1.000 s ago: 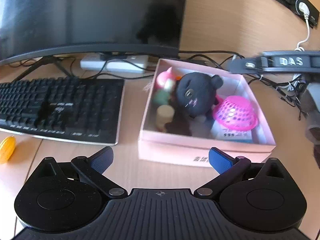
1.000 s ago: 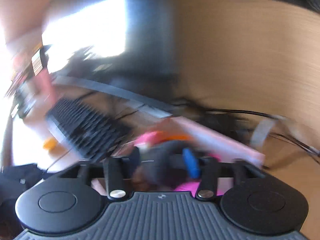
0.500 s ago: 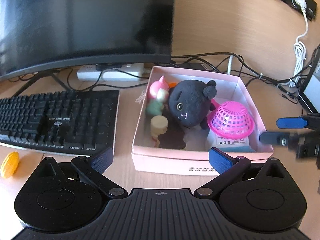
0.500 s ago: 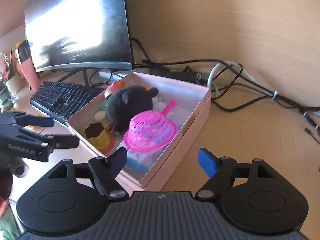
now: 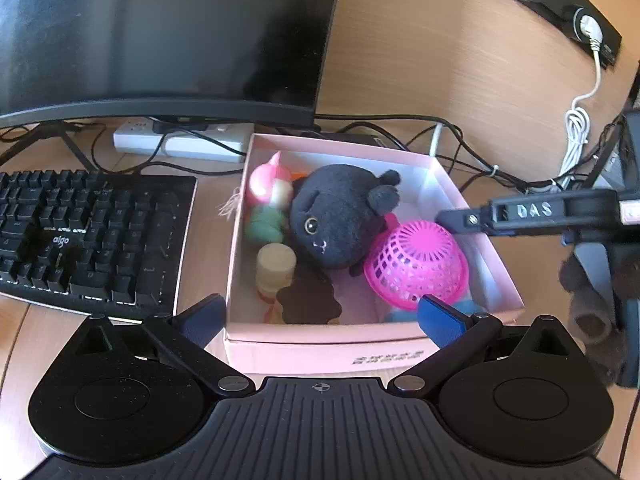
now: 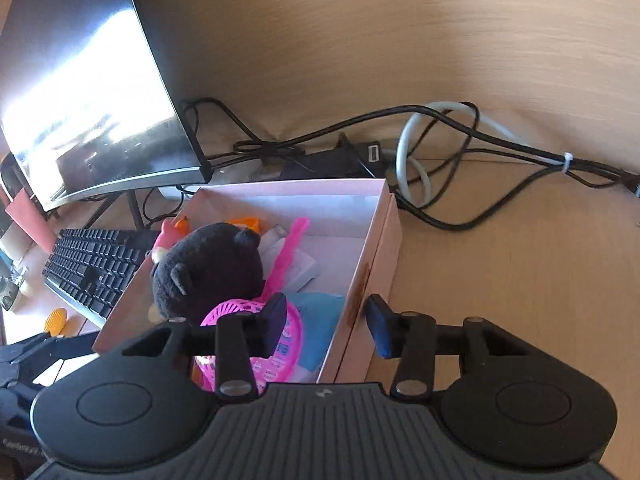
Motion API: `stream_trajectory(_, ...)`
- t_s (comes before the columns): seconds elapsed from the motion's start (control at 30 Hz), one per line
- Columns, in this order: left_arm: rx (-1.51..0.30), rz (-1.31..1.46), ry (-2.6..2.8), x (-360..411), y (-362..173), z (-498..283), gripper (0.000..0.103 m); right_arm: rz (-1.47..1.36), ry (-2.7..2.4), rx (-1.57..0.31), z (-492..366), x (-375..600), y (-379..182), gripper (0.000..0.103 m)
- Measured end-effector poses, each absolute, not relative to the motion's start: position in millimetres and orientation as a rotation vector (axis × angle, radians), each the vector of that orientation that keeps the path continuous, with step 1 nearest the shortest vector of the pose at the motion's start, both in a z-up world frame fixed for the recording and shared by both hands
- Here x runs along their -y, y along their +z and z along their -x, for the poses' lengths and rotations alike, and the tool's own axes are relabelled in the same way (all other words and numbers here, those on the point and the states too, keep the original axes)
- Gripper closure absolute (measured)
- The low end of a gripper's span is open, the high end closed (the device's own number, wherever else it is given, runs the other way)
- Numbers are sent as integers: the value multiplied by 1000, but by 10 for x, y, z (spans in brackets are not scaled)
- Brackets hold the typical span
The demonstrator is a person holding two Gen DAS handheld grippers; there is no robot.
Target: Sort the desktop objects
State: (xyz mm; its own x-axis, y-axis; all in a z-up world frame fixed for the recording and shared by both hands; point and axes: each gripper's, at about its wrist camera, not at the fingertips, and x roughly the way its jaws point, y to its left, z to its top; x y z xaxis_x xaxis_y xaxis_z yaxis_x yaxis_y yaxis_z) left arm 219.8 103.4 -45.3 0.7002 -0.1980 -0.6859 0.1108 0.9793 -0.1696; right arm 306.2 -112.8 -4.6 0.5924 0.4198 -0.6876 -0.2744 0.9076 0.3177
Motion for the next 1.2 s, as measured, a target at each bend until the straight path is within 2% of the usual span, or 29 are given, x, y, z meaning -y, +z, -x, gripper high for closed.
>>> stream_trajectory(0.2,-764,103,-122,-1030,-399,-2062,0,-176,401,-824,-3029,1112,-15,57)
stream_trajectory(0.23,-754,100,-100,-1032,-390,-2010,0,-170,396,-809,-2979,1128,13,54)
stream_trajectory(0.4,-727,125,9,-1033,-416,-1751,0,-137,369,-719,-2655,1225,163,34)
stream_trajectory(0.47,-706,125,50,-992,-444,-1611,0,-117,363,-676,-2460,1278,212,19)
stream_trajectory(0.63,-684,97,80,-816,-541,-1281,0,-5,367,-600,-1919,1380,215,0)
stream_trajectory(0.83,-710,32,78,-519,-753,-1046,0,124,405,-610,-1443,1525,-4,0)
stream_trajectory(1.03,-711,-17,86,-280,-935,-895,0,211,465,-722,-1210,1782,-333,0)
stream_trajectory(1.2,-714,-33,88,-144,-1021,-856,0,275,490,-705,-1052,1939,-512,0)
